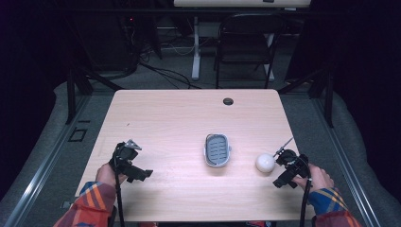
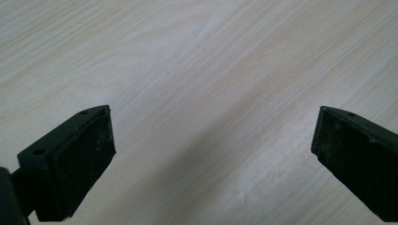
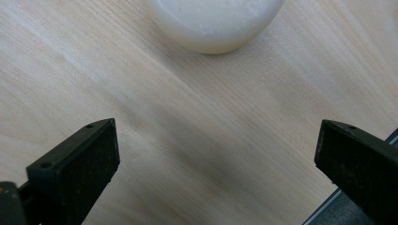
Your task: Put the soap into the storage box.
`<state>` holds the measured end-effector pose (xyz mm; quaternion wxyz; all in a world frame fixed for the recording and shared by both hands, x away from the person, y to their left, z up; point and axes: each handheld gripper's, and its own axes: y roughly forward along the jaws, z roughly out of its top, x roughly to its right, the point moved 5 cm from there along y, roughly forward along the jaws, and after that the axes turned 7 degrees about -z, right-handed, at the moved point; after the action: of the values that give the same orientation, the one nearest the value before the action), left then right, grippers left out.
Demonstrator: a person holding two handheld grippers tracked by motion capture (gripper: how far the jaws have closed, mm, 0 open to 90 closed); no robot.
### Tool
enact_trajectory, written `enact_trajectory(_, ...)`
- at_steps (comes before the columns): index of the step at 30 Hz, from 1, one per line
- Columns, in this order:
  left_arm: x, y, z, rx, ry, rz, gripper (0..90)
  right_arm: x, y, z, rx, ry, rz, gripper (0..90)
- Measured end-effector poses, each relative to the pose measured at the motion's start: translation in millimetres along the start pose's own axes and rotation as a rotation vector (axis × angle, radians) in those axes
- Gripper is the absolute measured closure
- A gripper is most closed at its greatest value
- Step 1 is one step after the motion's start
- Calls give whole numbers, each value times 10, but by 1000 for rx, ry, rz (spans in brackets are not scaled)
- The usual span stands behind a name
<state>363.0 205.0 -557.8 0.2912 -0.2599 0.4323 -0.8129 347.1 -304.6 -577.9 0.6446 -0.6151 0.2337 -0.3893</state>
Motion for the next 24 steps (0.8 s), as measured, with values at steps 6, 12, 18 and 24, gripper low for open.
enact_trajectory(6, 11, 3, 3, -4, 8, 4, 0, 1, 2, -13, -14, -6, 2, 0)
enact_trajectory(12, 13, 8, 8, -4, 9, 3, 0, -2, -1, -12, -35, -28, 1, 0)
enact_trajectory(18, 11, 19, 4, -12, 7, -6, 0, -33, 4, 6, -12, -3, 20, 0)
enact_trajectory(24, 11, 17, 3, -14, 9, -3, 0, -15, -20, 19, -56, -26, 28, 0)
